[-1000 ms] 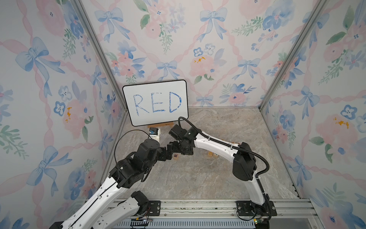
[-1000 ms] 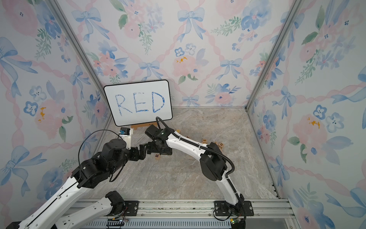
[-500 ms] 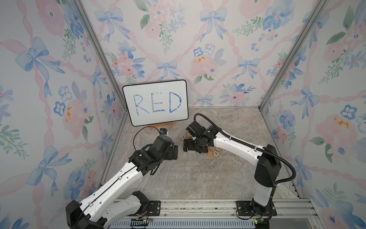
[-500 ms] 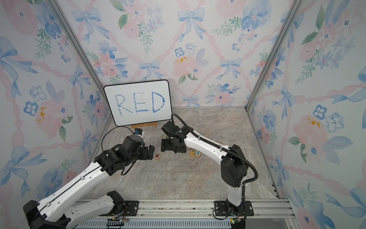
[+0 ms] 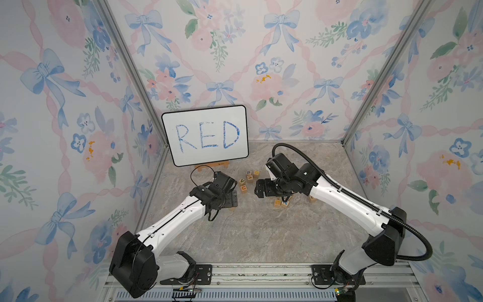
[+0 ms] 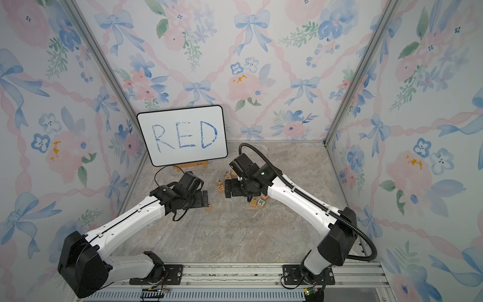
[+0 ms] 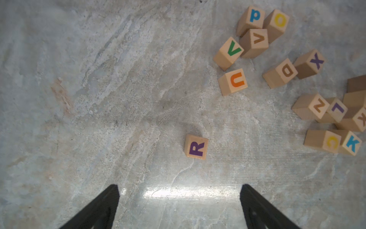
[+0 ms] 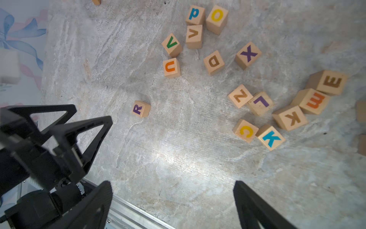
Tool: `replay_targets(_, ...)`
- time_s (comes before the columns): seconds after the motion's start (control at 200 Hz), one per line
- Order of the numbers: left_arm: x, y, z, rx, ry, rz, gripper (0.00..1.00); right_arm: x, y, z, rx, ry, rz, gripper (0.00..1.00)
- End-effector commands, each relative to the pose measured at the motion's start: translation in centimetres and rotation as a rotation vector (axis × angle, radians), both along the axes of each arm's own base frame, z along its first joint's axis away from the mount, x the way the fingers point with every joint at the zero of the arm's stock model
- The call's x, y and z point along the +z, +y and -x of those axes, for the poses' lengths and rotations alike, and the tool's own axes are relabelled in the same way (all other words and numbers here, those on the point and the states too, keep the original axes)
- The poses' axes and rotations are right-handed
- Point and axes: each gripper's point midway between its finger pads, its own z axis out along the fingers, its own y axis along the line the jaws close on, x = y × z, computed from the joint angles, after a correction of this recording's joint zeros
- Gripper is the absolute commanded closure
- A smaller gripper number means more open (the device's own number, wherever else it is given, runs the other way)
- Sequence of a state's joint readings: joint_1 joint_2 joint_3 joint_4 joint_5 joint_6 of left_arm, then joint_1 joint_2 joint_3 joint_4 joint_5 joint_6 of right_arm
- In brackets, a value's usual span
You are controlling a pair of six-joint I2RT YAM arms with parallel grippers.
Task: Assemble the uppercase word "red" with letter blocks
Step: Adjust the letter block at the center of the board.
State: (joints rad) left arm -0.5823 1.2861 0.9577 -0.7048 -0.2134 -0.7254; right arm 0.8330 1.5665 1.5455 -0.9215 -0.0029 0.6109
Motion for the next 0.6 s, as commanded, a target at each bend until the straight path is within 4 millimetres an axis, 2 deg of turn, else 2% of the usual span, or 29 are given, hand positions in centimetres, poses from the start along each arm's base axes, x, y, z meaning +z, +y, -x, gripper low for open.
replay_targets(0.0,-1.1,-0.3,-0.1,0.133,0.068,0.08,0.02,0.0,-0.5,1.5,0.09,-0.03,0.041,0.03)
replay_targets(0.3,-3.8,-0.5,-0.2,0.392,0.163,0.162,0.02,1.4,0.6,4.4,0.262,-0.143,0.008,0.03)
replay_targets(0.46,-3.9,-0.7,-1.1,0.529,0.178,0.237,0.04,1.8,0.2,4.7,0.27,-0.171,0.003,0.03)
replay_targets(0.595,-5.2,-1.4,-1.0,0.643,0.264,0.319,0.03,1.8,-0.1,4.6,0.266,-0.184,0.01,0.03)
